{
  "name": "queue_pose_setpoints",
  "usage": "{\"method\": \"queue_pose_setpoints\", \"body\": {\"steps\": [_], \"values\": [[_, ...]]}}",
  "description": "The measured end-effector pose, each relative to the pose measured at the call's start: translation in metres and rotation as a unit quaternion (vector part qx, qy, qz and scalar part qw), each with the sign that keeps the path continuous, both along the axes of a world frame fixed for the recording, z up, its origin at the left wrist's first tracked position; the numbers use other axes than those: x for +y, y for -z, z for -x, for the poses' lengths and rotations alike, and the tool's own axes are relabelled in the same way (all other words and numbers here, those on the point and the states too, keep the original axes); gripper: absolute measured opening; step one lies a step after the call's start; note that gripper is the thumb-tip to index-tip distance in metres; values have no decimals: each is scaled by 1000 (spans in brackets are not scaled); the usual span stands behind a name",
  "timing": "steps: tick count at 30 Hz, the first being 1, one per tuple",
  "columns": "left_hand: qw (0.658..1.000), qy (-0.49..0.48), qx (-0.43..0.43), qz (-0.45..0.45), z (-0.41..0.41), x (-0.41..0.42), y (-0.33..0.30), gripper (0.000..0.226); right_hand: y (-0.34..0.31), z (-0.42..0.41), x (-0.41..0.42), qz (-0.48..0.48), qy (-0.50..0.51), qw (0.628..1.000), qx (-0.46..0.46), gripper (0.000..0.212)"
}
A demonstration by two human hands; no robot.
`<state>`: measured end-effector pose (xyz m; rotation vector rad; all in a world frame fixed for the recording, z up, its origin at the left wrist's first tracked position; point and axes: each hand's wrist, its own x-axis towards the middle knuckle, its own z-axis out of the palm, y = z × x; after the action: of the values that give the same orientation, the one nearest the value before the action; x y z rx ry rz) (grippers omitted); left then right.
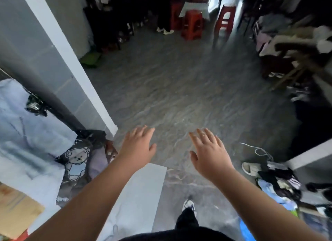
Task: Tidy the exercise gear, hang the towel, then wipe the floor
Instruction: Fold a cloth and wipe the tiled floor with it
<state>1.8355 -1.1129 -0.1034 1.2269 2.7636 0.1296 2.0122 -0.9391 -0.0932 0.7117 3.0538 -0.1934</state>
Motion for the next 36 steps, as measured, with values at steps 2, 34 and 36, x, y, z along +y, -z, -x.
{"method": "queue_pose_setpoints", "body": {"steps": [2, 34, 36], "values": [[1000, -11, -5, -21, 30, 42, -1, 55, -1, 30, 41, 12, 5, 1000, 7, 65], [995, -87, -11, 50, 754, 355, 7, 63, -5, 785, 379, 57, -67, 996, -25, 62], [994, -100, -15, 47, 806, 381, 14, 64, 3, 839, 409, 48, -76, 996, -23, 62]]}}
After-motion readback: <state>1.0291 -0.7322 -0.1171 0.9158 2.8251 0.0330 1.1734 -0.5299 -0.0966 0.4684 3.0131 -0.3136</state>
